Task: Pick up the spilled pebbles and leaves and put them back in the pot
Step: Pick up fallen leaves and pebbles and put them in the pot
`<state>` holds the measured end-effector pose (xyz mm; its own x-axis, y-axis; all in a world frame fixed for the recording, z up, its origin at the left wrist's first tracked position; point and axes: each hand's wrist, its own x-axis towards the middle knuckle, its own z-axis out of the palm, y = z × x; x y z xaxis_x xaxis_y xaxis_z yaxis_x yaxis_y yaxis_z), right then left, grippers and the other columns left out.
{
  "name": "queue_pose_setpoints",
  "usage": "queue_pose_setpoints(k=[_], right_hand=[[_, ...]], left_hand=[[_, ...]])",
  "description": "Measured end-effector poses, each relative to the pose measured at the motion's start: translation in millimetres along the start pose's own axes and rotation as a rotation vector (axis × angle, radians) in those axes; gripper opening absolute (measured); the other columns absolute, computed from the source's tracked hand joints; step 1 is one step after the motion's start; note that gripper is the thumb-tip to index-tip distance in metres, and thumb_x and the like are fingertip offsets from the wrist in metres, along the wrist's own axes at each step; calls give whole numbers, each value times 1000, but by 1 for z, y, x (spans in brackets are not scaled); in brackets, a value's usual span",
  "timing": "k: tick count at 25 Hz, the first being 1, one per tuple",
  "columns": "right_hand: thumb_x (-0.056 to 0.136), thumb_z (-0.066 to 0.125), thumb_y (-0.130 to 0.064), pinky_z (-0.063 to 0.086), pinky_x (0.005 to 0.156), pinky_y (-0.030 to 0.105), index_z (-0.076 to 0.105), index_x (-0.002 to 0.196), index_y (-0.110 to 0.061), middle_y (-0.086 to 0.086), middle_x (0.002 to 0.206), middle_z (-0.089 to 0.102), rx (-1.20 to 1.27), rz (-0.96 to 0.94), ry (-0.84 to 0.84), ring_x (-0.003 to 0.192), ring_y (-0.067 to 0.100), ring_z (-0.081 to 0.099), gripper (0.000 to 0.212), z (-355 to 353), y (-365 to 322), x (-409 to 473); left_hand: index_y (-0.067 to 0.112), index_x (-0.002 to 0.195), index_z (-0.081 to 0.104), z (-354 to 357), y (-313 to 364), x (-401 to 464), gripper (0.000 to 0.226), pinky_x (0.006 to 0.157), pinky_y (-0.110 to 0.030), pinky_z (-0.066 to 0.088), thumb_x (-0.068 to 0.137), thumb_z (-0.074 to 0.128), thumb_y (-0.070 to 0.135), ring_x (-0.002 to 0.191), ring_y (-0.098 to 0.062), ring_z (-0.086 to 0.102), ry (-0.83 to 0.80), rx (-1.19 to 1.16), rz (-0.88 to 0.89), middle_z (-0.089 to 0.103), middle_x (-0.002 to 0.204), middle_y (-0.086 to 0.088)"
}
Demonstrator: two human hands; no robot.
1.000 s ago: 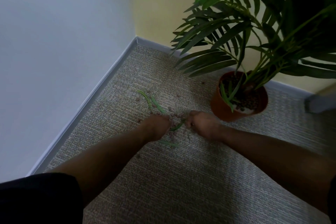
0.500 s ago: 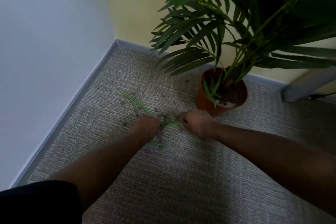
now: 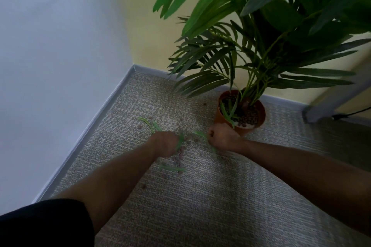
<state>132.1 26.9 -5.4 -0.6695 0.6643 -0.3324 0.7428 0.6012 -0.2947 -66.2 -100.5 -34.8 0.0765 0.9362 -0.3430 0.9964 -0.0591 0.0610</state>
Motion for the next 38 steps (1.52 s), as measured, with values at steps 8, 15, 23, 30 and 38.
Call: queue_pose_setpoints(k=[8,15,23,30,38], right_hand=[[87,66,-3,52,58,25,63,86,-10,2,75,68,693,-26,80,64,13,65,8,-33,3,-18],[86,69,-11,51,52,26,65,85,-15,7,78,69,977,303,321,64,17,65,6,-59,31,-18],[84,64,-17,47,58,28,60,77,-20,0,73,64,38,199,610,65,16,62,8,-44,64,14],[77,56,-52,48,65,24,73,83,-21,0,77,69,96,78,458,69,18,66,36,-37,53,17],[84,56,-6,51,70,34,64,77,-18,0,87,63,129,-246,445,79,18,59,16,-27,-10,18]], left_hand=[[16,90,54,-53,37,24,9,61,-31,44,86,59,22,66,-16,54,282,-514,221,60,76,1],[22,96,53,-80,84,71,10,56,-29,51,88,59,21,59,-9,62,387,-868,38,61,74,5],[15,137,45,-83,114,125,53,89,-51,56,86,60,12,104,-36,65,111,-1074,-157,64,120,-18],[21,126,57,-69,84,113,38,76,-39,57,90,56,11,91,-25,68,314,-972,-115,69,110,-8],[26,112,65,-24,-34,53,37,76,-24,44,85,54,3,95,-17,62,185,-435,-115,67,119,-3]])
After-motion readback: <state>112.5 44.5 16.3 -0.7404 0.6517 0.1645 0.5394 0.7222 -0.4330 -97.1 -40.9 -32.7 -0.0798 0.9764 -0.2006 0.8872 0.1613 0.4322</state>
